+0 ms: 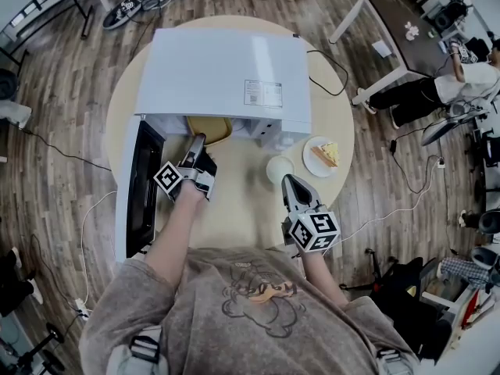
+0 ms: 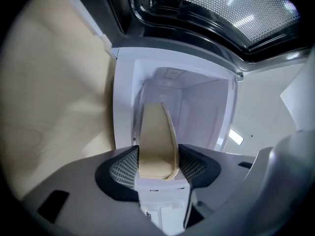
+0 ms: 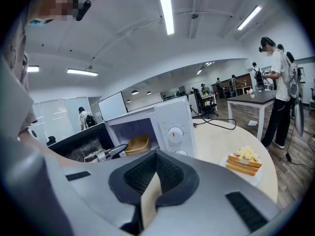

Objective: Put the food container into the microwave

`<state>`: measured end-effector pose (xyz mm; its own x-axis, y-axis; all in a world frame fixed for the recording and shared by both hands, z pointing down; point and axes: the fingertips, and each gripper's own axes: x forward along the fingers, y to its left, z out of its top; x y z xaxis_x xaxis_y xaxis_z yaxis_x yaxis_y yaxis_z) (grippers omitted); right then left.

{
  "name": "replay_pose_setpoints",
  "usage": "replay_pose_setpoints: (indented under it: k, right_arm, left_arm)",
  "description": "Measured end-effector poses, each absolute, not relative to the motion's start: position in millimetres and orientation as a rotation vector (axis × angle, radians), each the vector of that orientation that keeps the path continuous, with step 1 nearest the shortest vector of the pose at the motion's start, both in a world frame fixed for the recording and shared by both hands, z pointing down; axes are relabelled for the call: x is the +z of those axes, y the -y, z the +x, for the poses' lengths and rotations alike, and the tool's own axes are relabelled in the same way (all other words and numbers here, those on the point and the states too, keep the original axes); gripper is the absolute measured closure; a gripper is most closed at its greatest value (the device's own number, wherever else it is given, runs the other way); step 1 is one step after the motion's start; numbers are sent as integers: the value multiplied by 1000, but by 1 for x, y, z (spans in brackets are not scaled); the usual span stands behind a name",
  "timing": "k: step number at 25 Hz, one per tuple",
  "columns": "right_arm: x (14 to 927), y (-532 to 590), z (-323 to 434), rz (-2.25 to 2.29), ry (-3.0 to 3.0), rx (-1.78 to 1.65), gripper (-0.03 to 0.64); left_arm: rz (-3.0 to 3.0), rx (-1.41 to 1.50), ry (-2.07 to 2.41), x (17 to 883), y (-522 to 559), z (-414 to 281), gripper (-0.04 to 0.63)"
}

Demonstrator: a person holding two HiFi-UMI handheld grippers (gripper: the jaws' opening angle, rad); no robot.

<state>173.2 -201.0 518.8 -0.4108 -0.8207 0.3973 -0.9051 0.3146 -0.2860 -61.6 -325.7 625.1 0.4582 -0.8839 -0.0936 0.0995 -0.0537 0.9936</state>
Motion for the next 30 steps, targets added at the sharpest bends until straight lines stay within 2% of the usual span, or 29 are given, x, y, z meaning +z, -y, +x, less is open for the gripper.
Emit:
replay_pose_setpoints:
  k: [15,30]
  right_arm:
    - [521,200,171,1589,2399,707,615]
    - [518,205,157,1547,2454,701,615]
  left_arm:
    - [1384,-879,820,637,322,-63,296]
    - [1328,-923,824,629,292,-75,295]
